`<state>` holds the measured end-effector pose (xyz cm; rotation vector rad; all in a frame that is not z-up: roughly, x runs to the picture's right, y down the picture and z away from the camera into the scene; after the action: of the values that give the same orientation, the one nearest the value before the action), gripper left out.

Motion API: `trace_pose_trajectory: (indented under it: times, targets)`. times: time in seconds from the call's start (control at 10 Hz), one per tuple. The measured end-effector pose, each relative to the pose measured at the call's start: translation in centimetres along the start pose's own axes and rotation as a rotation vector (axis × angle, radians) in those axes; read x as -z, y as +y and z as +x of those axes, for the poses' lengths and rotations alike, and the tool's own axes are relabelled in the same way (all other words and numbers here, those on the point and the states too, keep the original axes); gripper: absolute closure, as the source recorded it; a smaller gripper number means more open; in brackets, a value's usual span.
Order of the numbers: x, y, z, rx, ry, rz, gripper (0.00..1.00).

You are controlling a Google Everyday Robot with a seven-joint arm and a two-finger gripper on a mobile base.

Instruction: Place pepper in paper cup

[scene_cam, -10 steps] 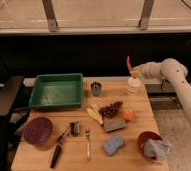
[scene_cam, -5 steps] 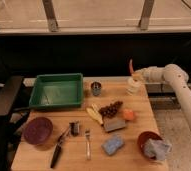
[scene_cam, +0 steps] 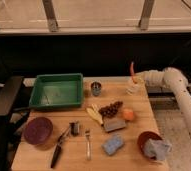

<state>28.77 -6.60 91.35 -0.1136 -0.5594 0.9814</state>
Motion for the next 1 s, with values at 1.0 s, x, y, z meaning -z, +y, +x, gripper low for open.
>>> trace_pose_trajectory:
  times: [1.0]
  targets:
    - [1.6, 0.8, -3.3, 0.044, -0.042, -0.02, 0.25]
